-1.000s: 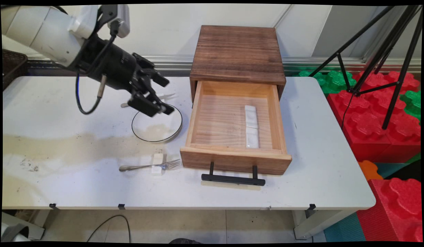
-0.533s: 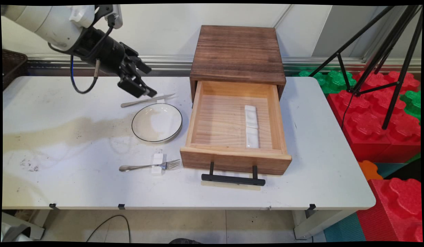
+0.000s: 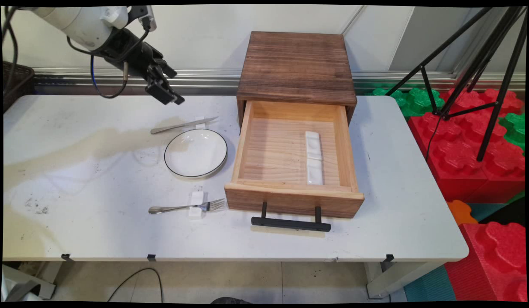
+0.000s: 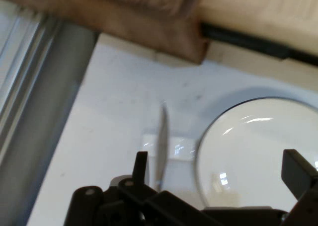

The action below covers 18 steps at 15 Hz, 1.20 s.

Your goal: Pick up the knife from the left of the white plate

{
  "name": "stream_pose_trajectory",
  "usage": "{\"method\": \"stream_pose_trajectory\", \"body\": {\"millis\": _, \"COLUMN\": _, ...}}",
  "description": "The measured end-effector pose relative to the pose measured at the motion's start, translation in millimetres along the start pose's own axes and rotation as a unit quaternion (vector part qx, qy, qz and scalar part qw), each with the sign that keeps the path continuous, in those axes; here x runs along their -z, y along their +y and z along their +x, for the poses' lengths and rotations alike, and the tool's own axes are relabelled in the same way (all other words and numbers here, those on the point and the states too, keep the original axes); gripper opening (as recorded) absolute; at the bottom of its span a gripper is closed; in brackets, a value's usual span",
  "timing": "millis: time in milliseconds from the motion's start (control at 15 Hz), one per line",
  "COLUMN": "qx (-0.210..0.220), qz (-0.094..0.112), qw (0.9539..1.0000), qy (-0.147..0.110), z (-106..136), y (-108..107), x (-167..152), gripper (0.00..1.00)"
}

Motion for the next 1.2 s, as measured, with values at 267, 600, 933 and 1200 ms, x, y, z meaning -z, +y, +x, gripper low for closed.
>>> {"method": "stream_pose_trajectory", "body": {"millis": 267, "qx": -0.001, "qz": 0.009, "qw": 0.9997, "qy": -0.023, "z": -6, "y": -27, "x": -15, "gripper": 1.00}}
{"method": "stream_pose_trajectory", "body": {"millis": 600, "qx": -0.012, "qz": 0.001, "qw": 0.9985, "qy": -0.054, "z": -10, "y": -54, "x": -39, "gripper": 1.00}}
{"method": "stream_pose_trajectory", "body": {"millis": 933, "qx": -0.022, "qz": -0.013, "qw": 0.9965, "qy": -0.080, "z": -15, "y": -75, "x": -65, "gripper": 1.00}}
{"method": "stream_pose_trajectory", "body": {"millis": 1200, "qx": -0.032, "qz": -0.027, "qw": 0.9939, "qy": -0.102, "z": -23, "y": -94, "x": -90, "gripper": 1.00}}
